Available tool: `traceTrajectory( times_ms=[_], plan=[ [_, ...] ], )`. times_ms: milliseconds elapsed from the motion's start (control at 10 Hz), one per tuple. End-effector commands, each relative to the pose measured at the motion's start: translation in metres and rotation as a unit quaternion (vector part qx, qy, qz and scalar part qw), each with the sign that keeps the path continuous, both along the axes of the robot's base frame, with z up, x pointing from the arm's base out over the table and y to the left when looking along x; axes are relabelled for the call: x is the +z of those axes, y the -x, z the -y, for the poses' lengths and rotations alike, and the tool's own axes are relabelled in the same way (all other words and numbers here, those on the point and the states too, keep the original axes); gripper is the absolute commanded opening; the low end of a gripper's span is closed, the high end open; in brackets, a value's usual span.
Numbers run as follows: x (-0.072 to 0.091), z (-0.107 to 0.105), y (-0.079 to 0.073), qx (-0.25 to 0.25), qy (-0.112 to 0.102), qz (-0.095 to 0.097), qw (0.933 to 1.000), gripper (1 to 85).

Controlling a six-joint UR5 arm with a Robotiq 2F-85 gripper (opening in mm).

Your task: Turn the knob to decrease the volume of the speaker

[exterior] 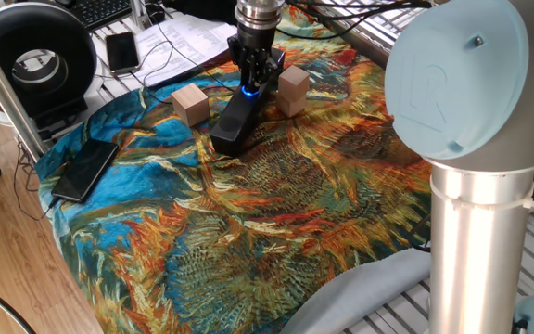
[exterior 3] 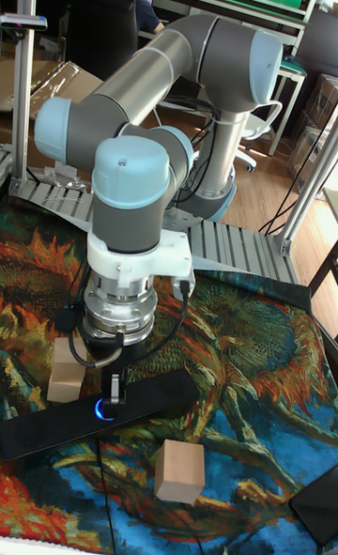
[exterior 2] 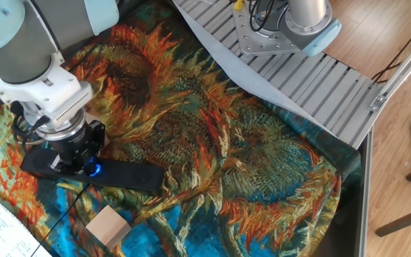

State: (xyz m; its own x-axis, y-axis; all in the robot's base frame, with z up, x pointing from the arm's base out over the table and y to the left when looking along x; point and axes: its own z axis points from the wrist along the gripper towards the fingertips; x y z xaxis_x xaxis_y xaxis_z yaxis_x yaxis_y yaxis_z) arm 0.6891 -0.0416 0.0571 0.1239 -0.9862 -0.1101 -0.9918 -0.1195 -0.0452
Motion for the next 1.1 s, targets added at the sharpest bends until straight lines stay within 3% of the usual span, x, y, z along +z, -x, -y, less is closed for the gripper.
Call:
traceTrajectory(
  times_ms=[0, 300, 500, 700, 900, 1000],
  plan=[
    [0.001, -0.001, 0.001, 0.047, -0.009, 0.007, 0.9989, 30.3],
    [0.007, 0.010, 0.005, 0.101, -0.005, 0.010, 0.9948, 28.3],
    [0.002, 0.005, 0.000, 0.155, 0.003, 0.017, 0.9877, 28.3],
    [-0.005, 0.001, -0.002, 0.197, -0.004, 0.026, 0.9801, 28.3],
    [0.000, 0.005, -0.005, 0.237, 0.003, 0.038, 0.9707, 26.7],
    [0.010, 0.016, -0.002, 0.256, 0.011, 0.039, 0.9659, 24.7]
  ],
)
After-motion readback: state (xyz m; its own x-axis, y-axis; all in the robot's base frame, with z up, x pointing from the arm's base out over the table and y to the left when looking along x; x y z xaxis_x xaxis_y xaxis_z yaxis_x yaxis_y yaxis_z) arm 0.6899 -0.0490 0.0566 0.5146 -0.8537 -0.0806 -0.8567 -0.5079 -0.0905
